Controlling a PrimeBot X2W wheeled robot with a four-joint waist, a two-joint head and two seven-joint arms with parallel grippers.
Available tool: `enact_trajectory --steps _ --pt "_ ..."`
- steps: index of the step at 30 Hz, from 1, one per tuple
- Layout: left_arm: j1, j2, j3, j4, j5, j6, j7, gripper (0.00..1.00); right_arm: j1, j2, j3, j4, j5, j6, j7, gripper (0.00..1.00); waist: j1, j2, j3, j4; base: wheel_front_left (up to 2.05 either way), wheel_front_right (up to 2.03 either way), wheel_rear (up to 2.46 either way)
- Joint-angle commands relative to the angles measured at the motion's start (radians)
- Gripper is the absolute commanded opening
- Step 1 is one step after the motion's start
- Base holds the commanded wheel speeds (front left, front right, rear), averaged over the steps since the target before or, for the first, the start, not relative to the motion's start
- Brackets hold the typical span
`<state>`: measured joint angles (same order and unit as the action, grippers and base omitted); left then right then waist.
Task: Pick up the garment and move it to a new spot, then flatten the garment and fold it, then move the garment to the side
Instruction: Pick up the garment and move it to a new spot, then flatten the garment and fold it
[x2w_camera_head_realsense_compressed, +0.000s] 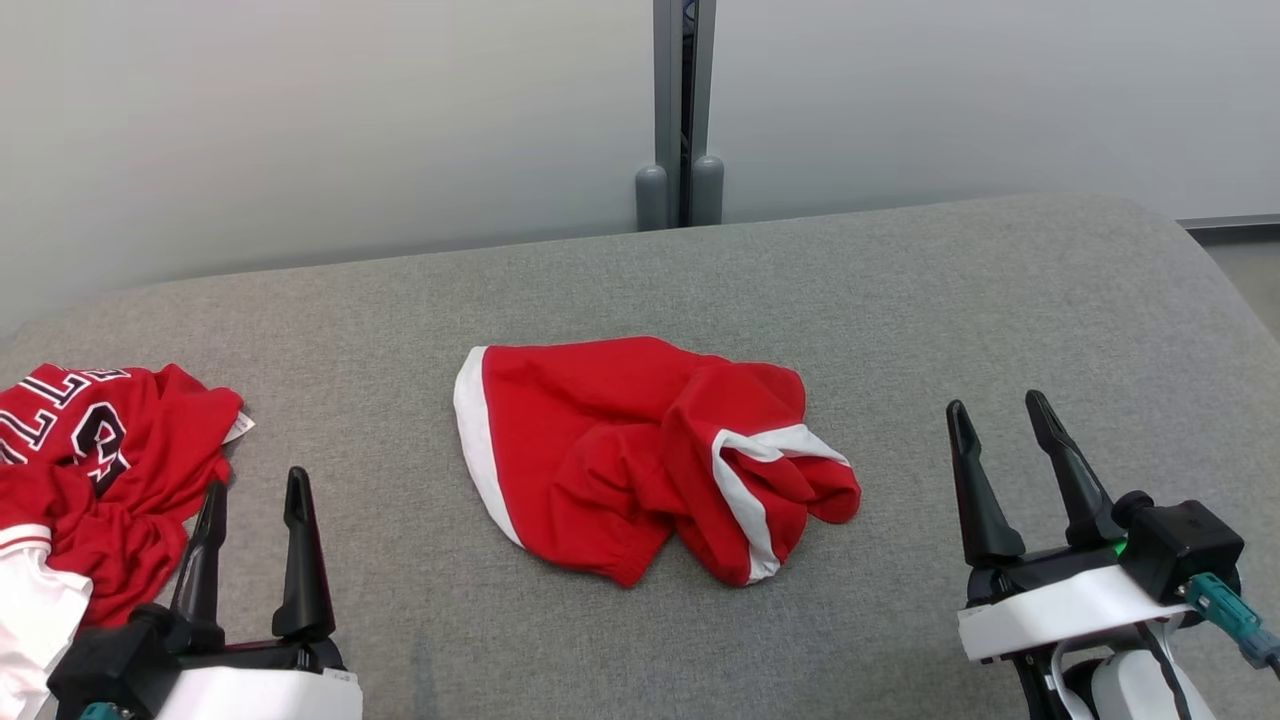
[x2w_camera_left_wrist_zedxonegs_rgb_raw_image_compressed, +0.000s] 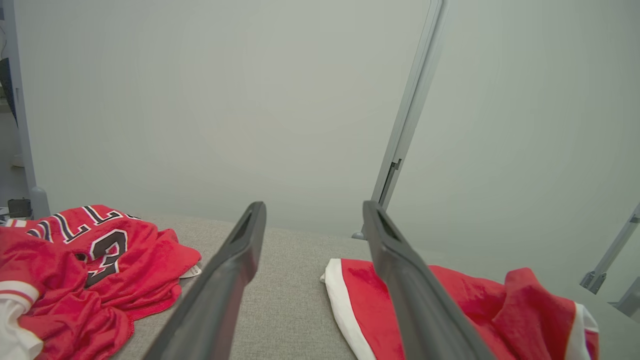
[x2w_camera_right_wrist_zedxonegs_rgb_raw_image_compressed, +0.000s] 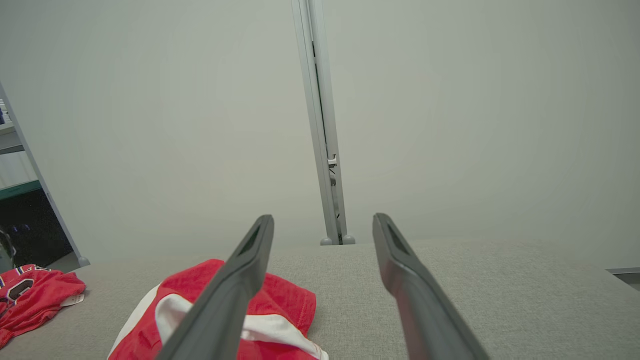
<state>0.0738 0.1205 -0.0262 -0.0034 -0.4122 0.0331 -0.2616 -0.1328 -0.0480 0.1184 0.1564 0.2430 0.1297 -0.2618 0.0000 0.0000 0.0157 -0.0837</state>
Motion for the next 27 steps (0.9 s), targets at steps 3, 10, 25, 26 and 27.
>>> enact_trajectory --steps 3,10,25,26,27 --pt "-0.002 -0.010 0.020 0.009 0.022 -0.023 -0.005 1.00 0.012 -0.005 -0.002 0.003 -0.004 0.002 -0.005 1.00 0.0000 0.0000 -0.001 -0.001 0.00 0.00 0.00" --pt "-0.012 -0.032 0.043 0.023 0.043 -0.048 -0.005 1.00 -0.006 -0.005 0.009 0.008 -0.001 0.002 -0.005 1.00 0.0000 0.0000 0.000 -0.012 0.00 0.00 0.00" --pt "-0.023 -0.054 0.055 0.026 0.064 -0.073 -0.005 1.00 -0.018 -0.005 0.025 0.019 0.003 0.002 -0.005 1.00 0.0000 0.0000 0.002 -0.021 0.00 0.00 0.00" --pt "-0.023 -0.054 0.056 0.026 0.065 -0.075 -0.005 1.00 -0.017 -0.005 0.025 0.019 0.004 0.002 -0.005 1.00 0.0000 0.0000 0.002 -0.021 0.00 0.00 0.00" --pt "-0.023 -0.055 0.057 0.026 0.066 -0.075 -0.005 1.00 -0.017 -0.005 0.026 0.020 0.004 0.002 -0.005 1.00 0.0000 0.0000 0.002 -0.022 0.00 0.00 0.00"
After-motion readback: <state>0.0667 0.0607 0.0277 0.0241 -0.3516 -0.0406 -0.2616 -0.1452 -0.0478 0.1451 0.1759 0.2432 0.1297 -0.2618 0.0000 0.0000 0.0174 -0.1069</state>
